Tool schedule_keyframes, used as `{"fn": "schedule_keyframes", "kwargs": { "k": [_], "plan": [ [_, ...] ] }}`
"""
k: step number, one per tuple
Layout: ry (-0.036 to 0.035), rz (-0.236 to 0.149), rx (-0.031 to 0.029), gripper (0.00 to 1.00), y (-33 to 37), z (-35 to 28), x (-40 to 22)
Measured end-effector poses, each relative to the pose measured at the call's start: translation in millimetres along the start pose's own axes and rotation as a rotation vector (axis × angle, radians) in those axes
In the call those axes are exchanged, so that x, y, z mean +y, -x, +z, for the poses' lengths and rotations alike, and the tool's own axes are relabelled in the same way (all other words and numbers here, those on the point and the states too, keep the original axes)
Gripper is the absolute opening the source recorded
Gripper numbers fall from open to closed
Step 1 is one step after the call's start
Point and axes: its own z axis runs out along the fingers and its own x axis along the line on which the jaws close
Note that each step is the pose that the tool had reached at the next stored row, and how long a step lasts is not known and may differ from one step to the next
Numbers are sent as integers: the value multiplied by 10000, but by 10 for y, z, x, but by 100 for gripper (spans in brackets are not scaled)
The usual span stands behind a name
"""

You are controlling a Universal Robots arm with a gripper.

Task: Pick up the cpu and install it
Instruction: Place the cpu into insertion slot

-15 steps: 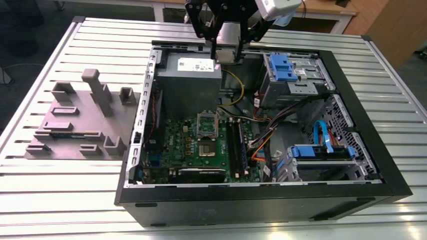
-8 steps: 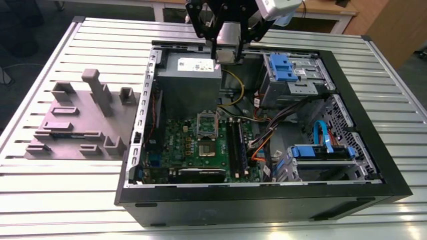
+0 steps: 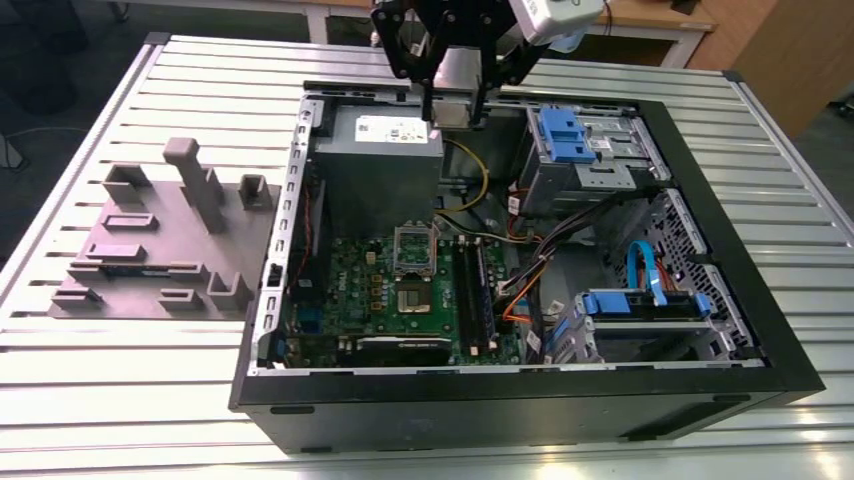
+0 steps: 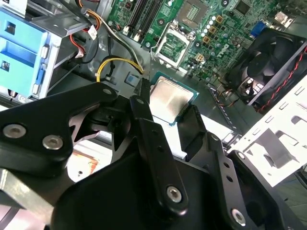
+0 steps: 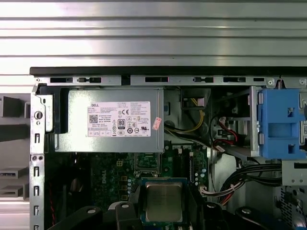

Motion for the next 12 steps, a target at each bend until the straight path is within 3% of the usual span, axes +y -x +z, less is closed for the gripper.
{"fn": "schedule_keyframes", "kwargs": {
  "k": [12],
  "plan": [
    [-17,7,-2,47,0,148,-13]
  ]
}}
